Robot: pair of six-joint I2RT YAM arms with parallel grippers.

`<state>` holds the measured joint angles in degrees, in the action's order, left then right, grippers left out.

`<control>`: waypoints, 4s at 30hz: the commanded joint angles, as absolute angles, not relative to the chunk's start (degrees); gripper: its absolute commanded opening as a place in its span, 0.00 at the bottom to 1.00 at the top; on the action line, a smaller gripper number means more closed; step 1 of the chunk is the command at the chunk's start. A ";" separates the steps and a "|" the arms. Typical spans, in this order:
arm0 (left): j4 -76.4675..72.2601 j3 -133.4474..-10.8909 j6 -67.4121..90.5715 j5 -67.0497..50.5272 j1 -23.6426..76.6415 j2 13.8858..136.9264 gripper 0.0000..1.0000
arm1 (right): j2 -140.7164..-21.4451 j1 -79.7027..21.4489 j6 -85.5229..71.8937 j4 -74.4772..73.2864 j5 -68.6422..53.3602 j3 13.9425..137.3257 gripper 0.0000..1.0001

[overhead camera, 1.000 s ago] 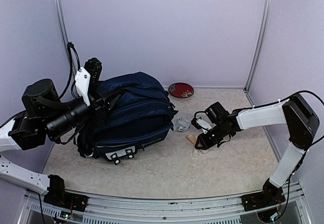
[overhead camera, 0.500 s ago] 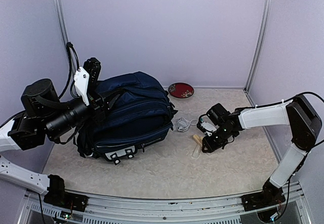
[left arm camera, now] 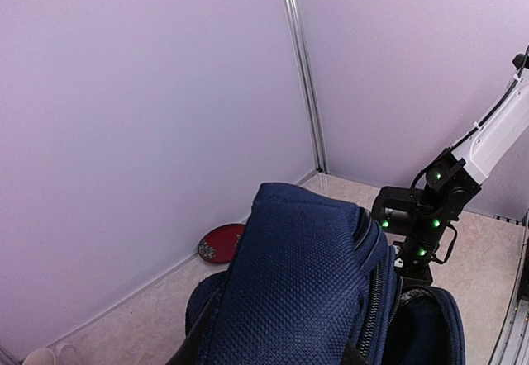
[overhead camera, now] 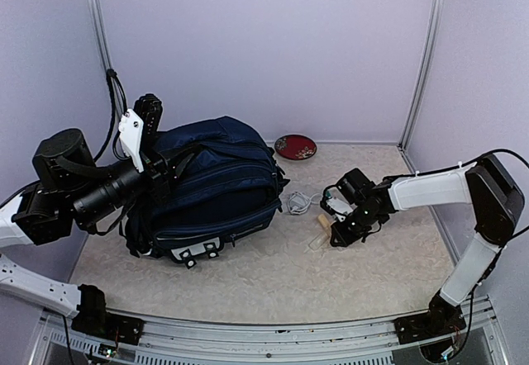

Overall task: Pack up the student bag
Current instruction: Pick up the pen from the center of the board, then place the pen in the upper front pocket of the bag, then adjust the pen at the center of the board.

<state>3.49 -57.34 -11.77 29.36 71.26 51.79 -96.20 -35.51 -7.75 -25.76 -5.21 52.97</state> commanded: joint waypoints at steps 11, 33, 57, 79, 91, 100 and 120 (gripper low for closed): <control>-5.10 -59.14 -10.14 29.39 70.88 50.58 0.00 | -76.70 -36.61 -4.05 -27.85 -2.81 57.97 0.02; -4.57 -60.13 -9.51 28.95 70.93 51.44 0.00 | -86.91 -60.40 38.43 -21.42 -29.50 86.89 0.17; -4.49 -60.12 -10.17 30.15 70.60 51.12 0.00 | -84.31 -61.32 18.78 -25.75 -17.44 92.62 0.47; -5.42 -58.15 -10.35 28.64 70.14 49.10 0.00 | -88.94 -43.41 -39.30 -21.95 27.05 54.16 0.91; -5.58 -57.39 -10.39 28.61 69.47 48.82 0.00 | -103.96 -44.76 -40.62 -14.49 22.77 57.46 0.92; -5.49 -57.64 -10.35 28.52 69.24 48.60 0.00 | -97.05 -44.91 -41.87 -15.79 20.53 48.58 0.82; -5.34 -57.84 -10.27 28.21 68.95 48.08 0.00 | -96.27 -36.56 -20.11 -17.42 4.14 47.06 0.46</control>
<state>3.05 -56.60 -11.79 27.81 69.41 50.65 -92.99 -37.19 -25.41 -14.41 9.21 45.10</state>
